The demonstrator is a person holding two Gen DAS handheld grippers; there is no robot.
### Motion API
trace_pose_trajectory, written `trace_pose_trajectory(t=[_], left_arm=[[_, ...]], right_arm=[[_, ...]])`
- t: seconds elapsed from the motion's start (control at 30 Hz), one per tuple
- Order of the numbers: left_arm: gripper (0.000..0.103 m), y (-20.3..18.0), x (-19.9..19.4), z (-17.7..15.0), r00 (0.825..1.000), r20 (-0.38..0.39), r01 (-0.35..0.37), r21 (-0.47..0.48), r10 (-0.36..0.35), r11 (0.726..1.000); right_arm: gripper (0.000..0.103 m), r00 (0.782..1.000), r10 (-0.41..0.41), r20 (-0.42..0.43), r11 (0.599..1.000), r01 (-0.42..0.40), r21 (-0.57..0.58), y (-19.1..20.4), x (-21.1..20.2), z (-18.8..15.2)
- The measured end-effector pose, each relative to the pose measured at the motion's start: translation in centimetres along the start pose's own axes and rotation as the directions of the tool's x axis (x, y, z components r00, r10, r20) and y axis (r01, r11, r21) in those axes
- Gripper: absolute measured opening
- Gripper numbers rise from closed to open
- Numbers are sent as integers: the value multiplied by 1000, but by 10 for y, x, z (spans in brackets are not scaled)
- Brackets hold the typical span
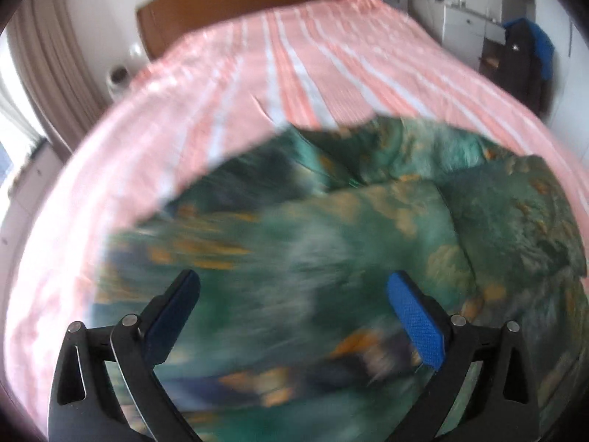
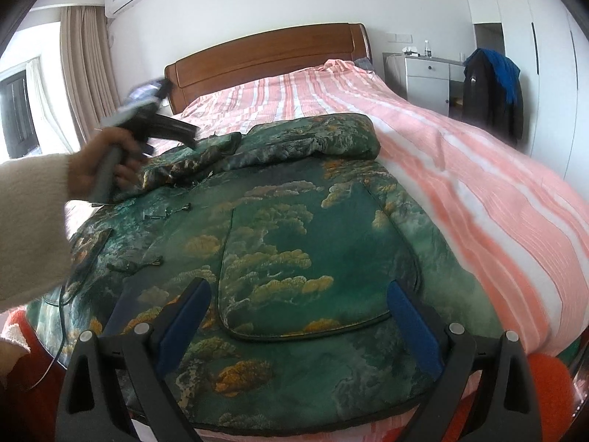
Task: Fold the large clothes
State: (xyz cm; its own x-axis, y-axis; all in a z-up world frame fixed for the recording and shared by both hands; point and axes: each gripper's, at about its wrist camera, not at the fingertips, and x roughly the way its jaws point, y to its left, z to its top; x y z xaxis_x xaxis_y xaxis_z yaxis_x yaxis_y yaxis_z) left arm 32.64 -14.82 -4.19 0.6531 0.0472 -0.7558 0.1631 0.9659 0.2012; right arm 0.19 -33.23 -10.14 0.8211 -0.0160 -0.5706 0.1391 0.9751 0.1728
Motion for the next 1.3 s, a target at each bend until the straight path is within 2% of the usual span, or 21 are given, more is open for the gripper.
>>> trace_pose_trajectory(t=[0.1,0.17,0.2,0.3,0.37,0.4,0.43,0.47,0.5,0.53,0.63,0.67,0.7,0.77,0.83,0.9,0.97,1.07,1.2,1.27,1.3], left_arm=[[102,42,-42,-7,990,83,-123,75,116,990],[102,70,-65,-21,967,121,-240,140,225,961],[102,89,-80,-32,947,132,-315,188,294,930],[102,143,-122,-68,867,159,-498,340,473,798],[102,174,-147,-97,806,165,-575,449,569,684],[102,190,-160,-119,772,166,-594,530,614,605],[102,201,-168,-138,755,156,-584,601,637,545],[102,210,-178,-162,751,121,-540,678,650,498],[102,213,-182,-176,761,78,-495,712,644,498],[102,213,-187,-190,782,19,-436,730,622,527],[102,189,-190,-224,892,-158,-241,627,424,741],[102,172,-185,-235,936,-209,-138,521,283,842],[102,159,-182,-240,955,-226,-72,446,190,892],[102,133,-174,-249,977,-214,68,269,-9,961],[102,102,-167,-254,970,-148,205,70,-193,976],[101,84,-164,-248,962,-79,259,-40,-262,965],[101,79,-168,-242,963,7,268,-125,-269,955],[102,98,-172,-241,973,63,228,-177,-220,957],[102,148,-145,-252,991,-20,120,-249,-129,961],[102,170,-124,-267,982,-96,124,-317,-162,940],[102,178,-111,-278,964,-147,154,-364,-220,919]], right_arm=[[96,1000,-1,11,1000,1,-3,1,-2,1],[96,1000,-3,18,1000,3,-6,2,-3,1],[96,1000,-3,20,1000,3,-6,2,-4,1],[96,1000,2,25,1000,-2,-5,4,-5,1],[96,1000,10,25,1000,-10,-6,4,-5,1],[96,1000,14,24,1000,-13,-7,4,-4,1],[96,1000,17,21,1000,-17,-8,4,-4,1],[96,1000,19,18,1000,-19,-9,4,-3,1],[96,1000,20,14,1000,-20,-10,5,-2,1],[96,1000,20,10,1000,-20,-11,5,-1,1],[96,1000,14,8,1000,-14,-19,8,-1,0],[96,1000,8,15,1000,-7,-23,9,-2,0],[96,1000,0,25,1000,0,-27,9,-4,1],[96,999,-22,47,999,23,-35,10,-9,1],[96,997,-52,60,998,54,-27,5,-15,3],[96,994,-88,60,996,89,-5,-4,-21,7],[96,991,-122,60,992,121,22,-19,-29,14],[98,981,-183,61,981,179,71,-53,-41,30],[101,984,-161,-75,972,171,163,-117,-31,41],[101,978,-108,-177,974,139,179,-140,-18,38],[101,973,-62,-221,975,106,196,-148,-11,35]])
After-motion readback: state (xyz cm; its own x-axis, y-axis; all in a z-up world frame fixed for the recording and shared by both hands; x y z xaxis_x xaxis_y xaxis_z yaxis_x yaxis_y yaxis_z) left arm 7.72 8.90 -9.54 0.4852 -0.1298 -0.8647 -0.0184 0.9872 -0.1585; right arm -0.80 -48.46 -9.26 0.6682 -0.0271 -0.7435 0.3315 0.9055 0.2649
